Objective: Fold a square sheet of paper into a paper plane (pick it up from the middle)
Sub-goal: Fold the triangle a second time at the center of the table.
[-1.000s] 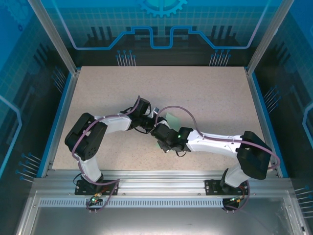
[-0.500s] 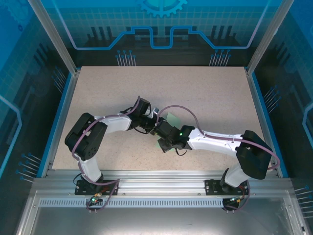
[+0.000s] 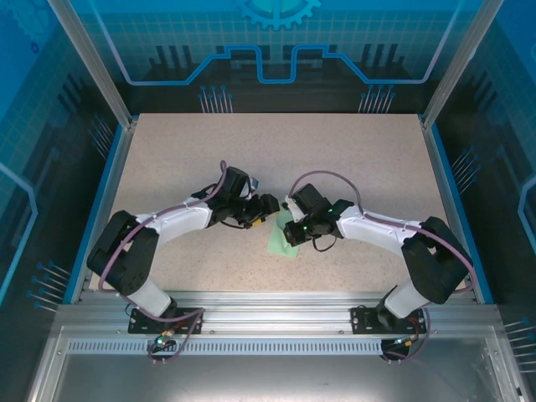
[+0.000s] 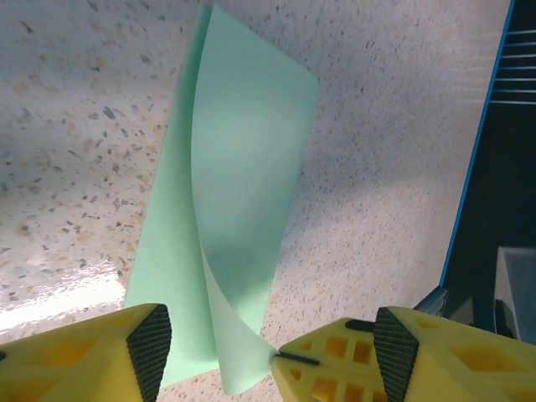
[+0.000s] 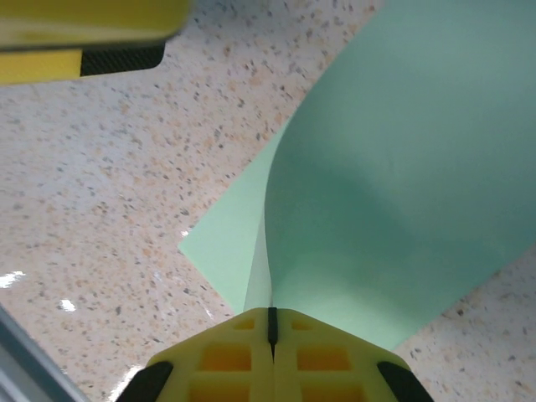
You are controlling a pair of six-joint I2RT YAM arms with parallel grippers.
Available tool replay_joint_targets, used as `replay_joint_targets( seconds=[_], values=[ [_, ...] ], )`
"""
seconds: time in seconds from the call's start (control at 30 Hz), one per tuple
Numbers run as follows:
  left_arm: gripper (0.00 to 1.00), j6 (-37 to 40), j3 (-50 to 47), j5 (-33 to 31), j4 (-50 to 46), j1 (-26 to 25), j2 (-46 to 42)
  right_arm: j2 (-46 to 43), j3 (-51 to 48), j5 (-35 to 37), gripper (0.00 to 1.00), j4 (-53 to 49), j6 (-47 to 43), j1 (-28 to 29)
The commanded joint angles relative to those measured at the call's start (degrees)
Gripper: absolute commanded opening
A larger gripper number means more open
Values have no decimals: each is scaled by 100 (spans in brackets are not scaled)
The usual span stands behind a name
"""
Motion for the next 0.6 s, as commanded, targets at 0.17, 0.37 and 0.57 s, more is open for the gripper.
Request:
replay_joint_targets(
  seconds=[0.17,0.37,0.57],
  values=[
    [51,221,-460,-29,164,-34,-323,529,267,-1273,4,-122,-737,-608],
    [42,225,-497,104,251,-223,-270,702,314,-1465,5,-236,-905,-964],
    [38,97,-362,185,433,-489,32,865,396,-1673,6,-358,-1129,-1245]
  ],
)
